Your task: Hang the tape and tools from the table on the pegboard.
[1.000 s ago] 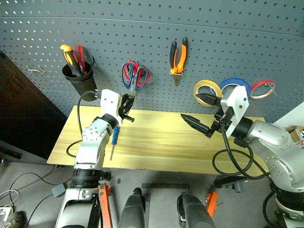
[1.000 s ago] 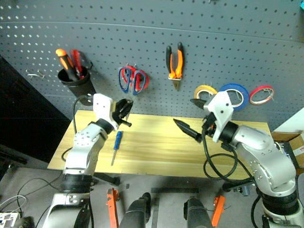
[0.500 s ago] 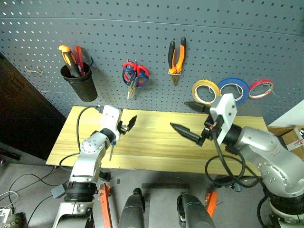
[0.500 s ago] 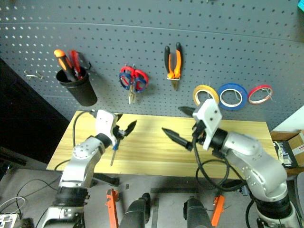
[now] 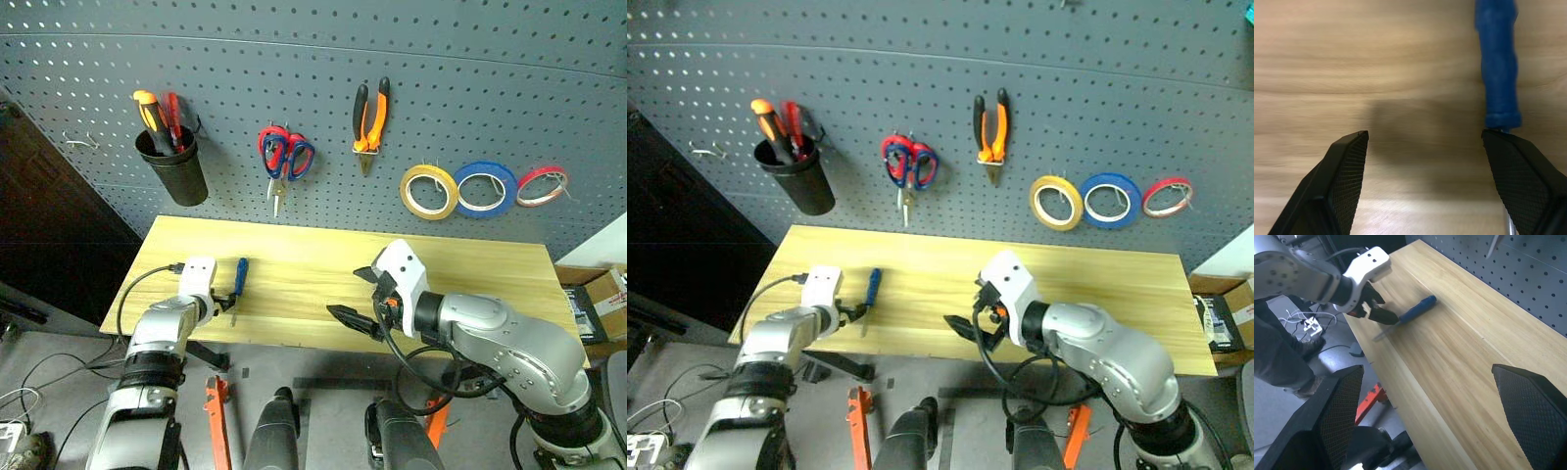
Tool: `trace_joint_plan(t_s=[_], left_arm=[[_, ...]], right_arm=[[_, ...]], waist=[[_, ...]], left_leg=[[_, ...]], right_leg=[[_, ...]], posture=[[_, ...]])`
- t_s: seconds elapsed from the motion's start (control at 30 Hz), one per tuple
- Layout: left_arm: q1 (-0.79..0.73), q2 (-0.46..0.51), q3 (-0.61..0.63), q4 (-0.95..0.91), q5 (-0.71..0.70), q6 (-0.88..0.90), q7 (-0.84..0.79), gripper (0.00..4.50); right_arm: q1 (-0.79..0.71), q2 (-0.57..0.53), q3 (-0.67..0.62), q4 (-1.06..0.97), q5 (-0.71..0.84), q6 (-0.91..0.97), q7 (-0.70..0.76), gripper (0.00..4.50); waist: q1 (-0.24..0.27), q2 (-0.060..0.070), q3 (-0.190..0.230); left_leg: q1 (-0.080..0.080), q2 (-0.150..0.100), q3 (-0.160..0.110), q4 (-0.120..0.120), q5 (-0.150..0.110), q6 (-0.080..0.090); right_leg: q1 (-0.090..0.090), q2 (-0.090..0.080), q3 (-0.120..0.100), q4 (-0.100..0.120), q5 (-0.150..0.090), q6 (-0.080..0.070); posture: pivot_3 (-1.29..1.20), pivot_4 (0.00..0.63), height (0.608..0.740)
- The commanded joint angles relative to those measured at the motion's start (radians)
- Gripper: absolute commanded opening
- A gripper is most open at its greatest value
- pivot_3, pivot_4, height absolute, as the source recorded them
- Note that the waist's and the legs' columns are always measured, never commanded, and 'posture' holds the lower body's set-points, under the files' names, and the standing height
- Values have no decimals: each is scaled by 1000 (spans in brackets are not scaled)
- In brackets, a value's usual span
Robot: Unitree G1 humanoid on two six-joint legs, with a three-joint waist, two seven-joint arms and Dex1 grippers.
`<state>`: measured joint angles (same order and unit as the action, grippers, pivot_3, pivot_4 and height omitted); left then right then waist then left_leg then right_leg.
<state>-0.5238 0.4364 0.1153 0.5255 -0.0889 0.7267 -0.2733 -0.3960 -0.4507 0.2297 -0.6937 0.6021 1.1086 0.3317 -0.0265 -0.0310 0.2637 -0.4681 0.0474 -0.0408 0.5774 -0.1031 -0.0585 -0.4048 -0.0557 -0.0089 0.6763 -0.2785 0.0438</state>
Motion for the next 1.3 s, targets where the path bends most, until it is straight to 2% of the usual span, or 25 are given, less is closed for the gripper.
trace_joint_plan(t_s=[0.03,0.2,0.37,0.5,0.57,0.67,0.8,0.9,1.07,1.3], left_arm=[[-43,-26,-24,105,18,-42,-1,3924],[-67,-33,-34,109,25,-107,-1,3924],[94,-53,57,-198,2,-20,109,3924],[274,-161,107,-597,-34,44,192,3924],[305,-221,114,-705,-58,82,216,3924],[282,-322,146,-761,-90,123,284,3924],[133,-448,228,-641,-102,100,432,3924],[39,-481,285,-511,-109,68,504,3924],[-84,-474,346,-287,-123,13,578,3924],[-213,-421,383,16,-133,-99,619,3924]], right_arm=[[-32,6,1,-25,4,7,8,4500],[-33,5,-7,-61,35,23,26,4500],[9,-10,-36,-121,119,39,77,4500],[34,-41,-77,-141,188,30,128,4500],[36,-55,-82,-139,198,22,137,4500],[32,-69,-79,-126,194,10,145,4500],[20,-76,-67,-107,178,-4,149,4500],[17,-82,-66,-101,173,-9,149,4500],[18,-91,-74,-103,176,-5,145,4500],[25,-96,-90,-111,182,10,123,4500]], waist=[[-2,0,0],[-10,0,0],[-31,0,1],[-30,-1,2],[-20,-2,2],[-5,-2,3],[-2,-4,4],[-4,-4,4],[-10,-6,5],[-12,-13,11]], left_leg=[[0,0,0,0,0,0],[0,0,0,-2,0,0],[0,1,1,-3,0,0],[0,1,1,-3,0,0],[0,1,1,-2,0,0],[0,1,1,-2,0,-1],[-1,1,1,-1,-1,-1],[-1,0,1,0,0,0],[-3,-1,1,-1,0,0],[-3,-1,1,-4,-1,0]], right_leg=[[0,0,0,0,1,2],[-1,1,0,1,0,3],[-1,1,1,1,-1,3],[-1,0,1,2,-1,3],[-1,0,1,1,-1,3],[0,0,-1,1,-3,-3],[0,0,-1,-2,-2,-3],[1,0,0,-3,-1,-1],[0,1,1,-4,1,7],[-1,1,0,-3,-1,8]], posture=[[-93,286,740],[-112,285,740],[-117,287,740],[-110,287,740],[-103,285,740],[-98,284,740],[-103,278,740],[-111,277,740],[-123,280,740],[-140,286,740]])
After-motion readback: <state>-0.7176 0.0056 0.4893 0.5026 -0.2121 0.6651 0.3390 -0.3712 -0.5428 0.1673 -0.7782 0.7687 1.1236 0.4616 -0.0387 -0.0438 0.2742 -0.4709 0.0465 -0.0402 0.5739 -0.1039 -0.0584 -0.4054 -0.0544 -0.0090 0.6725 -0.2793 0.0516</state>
